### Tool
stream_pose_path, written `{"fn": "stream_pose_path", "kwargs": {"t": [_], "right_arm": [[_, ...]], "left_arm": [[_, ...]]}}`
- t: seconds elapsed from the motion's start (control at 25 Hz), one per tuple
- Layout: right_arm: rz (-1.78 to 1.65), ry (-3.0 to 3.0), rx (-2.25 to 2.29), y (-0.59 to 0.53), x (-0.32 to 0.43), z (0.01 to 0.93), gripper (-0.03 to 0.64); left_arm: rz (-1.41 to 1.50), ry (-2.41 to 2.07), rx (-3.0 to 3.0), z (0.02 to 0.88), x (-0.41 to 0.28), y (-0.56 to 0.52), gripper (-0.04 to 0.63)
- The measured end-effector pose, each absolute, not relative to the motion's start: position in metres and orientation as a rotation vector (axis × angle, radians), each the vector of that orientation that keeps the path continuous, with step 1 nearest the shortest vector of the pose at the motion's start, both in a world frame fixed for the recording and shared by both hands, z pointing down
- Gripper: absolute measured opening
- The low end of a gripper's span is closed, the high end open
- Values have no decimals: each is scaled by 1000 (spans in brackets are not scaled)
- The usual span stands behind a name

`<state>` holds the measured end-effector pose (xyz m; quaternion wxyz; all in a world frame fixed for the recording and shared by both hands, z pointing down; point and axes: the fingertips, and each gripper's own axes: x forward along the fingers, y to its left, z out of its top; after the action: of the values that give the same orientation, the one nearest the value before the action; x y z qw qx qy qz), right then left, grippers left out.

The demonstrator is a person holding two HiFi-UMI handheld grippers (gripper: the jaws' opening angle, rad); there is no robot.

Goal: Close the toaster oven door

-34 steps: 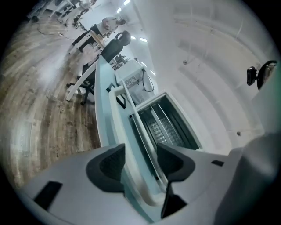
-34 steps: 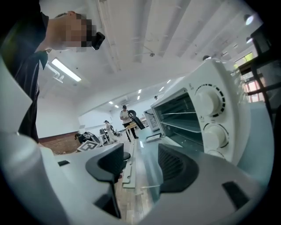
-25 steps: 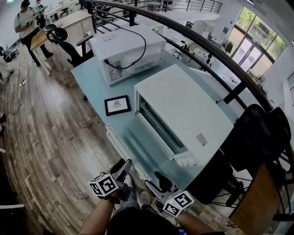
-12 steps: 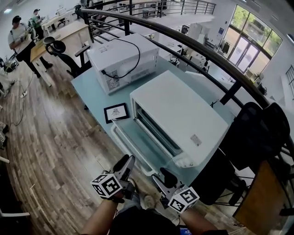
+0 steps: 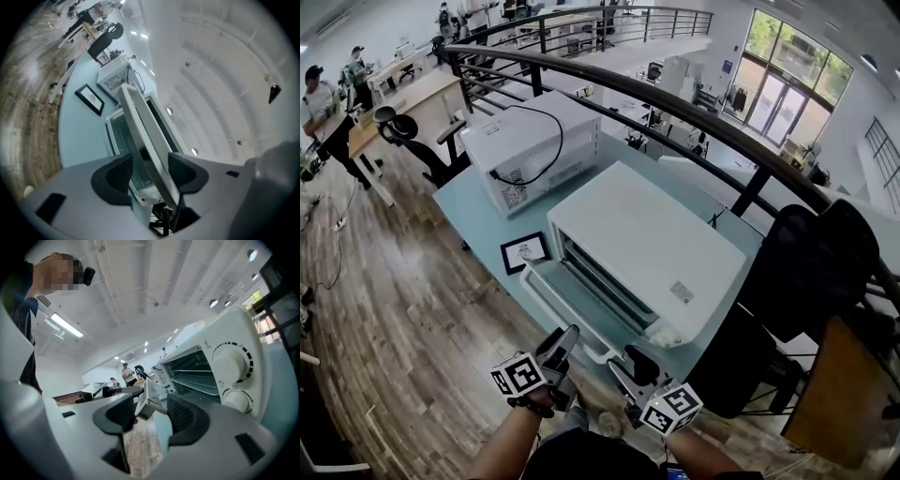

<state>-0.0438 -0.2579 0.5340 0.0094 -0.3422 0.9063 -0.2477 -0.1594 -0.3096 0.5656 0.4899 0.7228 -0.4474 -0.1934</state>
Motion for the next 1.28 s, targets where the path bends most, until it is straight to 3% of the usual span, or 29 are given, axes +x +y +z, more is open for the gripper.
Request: {"fn": "stream_pose_path", "kwargs": {"t": [0.4, 1.28], "right_arm": [[-711, 2781, -1165, -266, -29, 522, 225], [-483, 2700, -1389, -243, 39, 467, 202]], "left_arm": [[-466, -974, 1773, 558, -136, -330, 172], [-561, -861, 1882, 515, -86, -386, 172]]}}
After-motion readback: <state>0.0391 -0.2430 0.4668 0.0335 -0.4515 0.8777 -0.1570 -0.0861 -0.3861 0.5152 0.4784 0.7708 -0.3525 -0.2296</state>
